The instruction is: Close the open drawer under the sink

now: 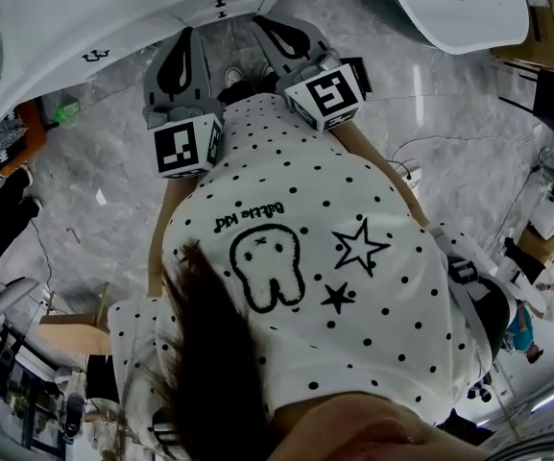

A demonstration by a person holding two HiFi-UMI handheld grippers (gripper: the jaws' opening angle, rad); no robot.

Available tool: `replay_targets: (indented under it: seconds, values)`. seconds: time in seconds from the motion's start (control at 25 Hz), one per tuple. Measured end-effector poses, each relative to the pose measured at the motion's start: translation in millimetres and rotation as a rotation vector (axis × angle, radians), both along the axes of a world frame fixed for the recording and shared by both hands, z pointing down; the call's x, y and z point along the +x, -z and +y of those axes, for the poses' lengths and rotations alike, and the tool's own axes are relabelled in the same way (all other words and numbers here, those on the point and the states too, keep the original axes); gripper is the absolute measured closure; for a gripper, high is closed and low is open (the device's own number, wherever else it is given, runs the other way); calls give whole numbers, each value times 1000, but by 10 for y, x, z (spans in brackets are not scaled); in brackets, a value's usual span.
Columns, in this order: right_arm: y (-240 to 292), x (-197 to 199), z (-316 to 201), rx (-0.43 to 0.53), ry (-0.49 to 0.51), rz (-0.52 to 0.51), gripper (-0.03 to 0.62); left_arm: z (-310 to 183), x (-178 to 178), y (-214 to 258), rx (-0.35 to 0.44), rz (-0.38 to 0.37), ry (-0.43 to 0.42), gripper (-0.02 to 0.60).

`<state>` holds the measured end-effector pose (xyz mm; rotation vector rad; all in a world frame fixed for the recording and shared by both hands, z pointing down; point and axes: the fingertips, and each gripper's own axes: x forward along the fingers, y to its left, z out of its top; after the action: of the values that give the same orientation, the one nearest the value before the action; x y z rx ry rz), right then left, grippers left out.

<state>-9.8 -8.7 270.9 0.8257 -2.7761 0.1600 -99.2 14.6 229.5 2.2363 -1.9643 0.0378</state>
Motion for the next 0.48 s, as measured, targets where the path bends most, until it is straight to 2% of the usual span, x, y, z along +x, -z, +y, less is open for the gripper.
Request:
replay_targets:
  seconds: [0.28, 0.48]
  values:
    - [-21, -80, 30, -1, 32, -7, 580, 19, 20, -95, -47, 68, -33, 578]
    - [-19, -125, 16, 1, 50, -5, 580, 16, -11, -71, -41, 60, -18, 578]
